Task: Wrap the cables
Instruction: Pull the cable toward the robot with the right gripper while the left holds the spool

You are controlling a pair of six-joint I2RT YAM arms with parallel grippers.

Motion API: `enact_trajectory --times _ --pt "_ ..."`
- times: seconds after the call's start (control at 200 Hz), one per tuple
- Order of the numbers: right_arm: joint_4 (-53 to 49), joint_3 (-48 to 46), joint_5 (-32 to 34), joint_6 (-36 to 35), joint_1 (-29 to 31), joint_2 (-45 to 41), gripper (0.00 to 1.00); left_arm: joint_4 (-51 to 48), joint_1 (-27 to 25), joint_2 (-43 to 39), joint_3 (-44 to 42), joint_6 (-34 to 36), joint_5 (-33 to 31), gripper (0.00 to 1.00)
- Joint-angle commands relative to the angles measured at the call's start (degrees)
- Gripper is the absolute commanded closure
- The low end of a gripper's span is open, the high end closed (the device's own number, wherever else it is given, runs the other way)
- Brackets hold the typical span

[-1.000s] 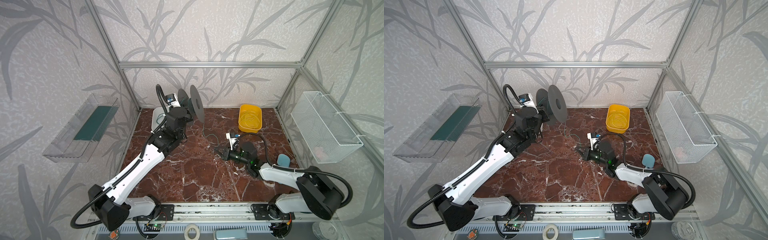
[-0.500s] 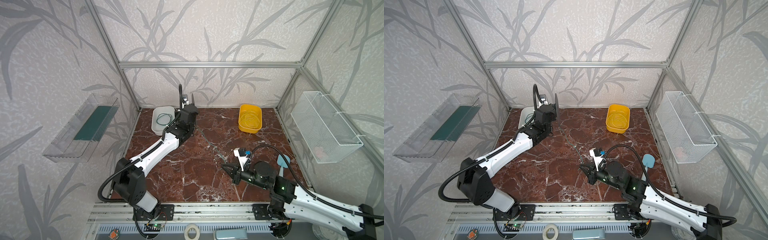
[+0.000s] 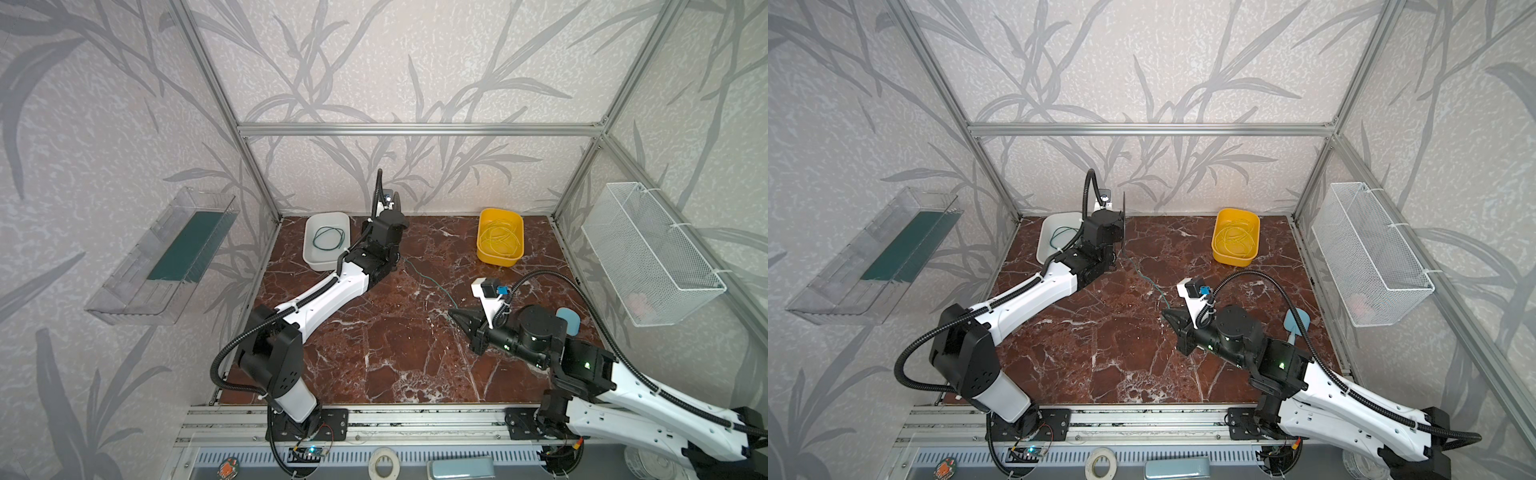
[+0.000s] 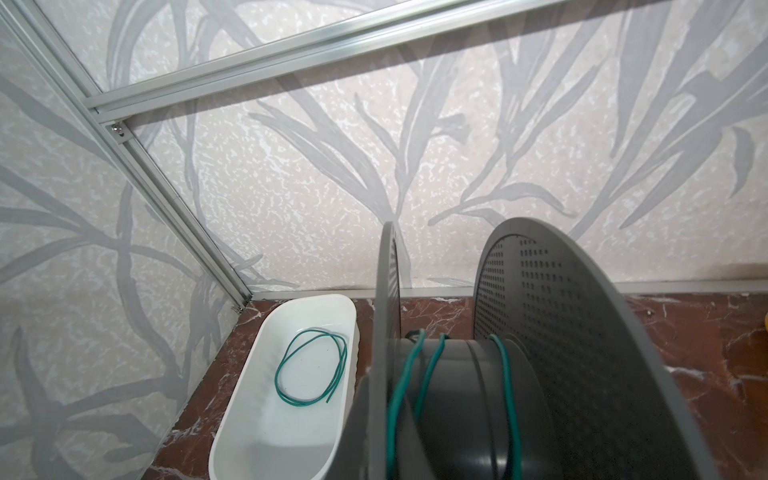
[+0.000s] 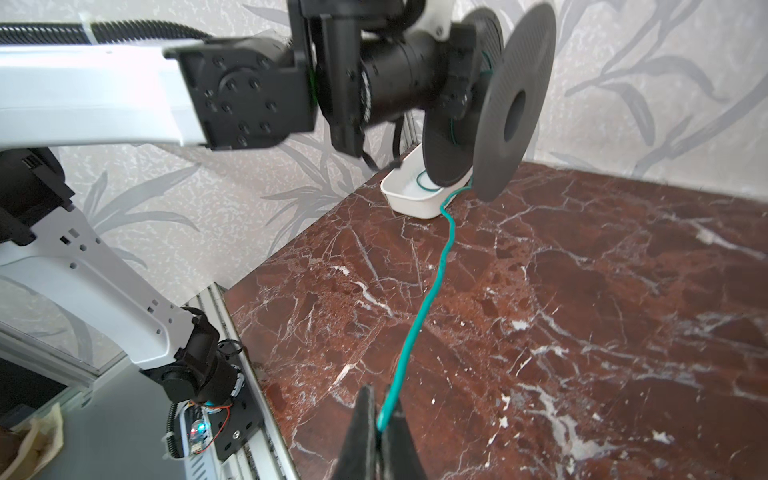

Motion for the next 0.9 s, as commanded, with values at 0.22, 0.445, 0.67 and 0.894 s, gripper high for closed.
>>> enact_trajectory --times 0.22,0.445,0.67,0.894 --pt "0.75 18.13 -5.8 -9.19 -11.64 8.47 1.0 7.48 -4.16 -4.01 -11.0 11.97 -4.93 1.0" --pt "2.0 25.7 -14.45 -6.65 -26.41 16.78 1.0 8.15 -10.93 -10.4 -19.48 18.34 -1.59 1.0" --pt "5.61 27.27 -20.47 -2.85 -38.82 25.42 1.0 -0.76 -15.42 -19.9 -24.39 15.28 2.39 1.0" --pt "11.23 25.6 -23.34 0.26 -44.23 34.16 1.0 -10.29 -20.02 -30.62 -25.83 13.71 10.92 1.0"
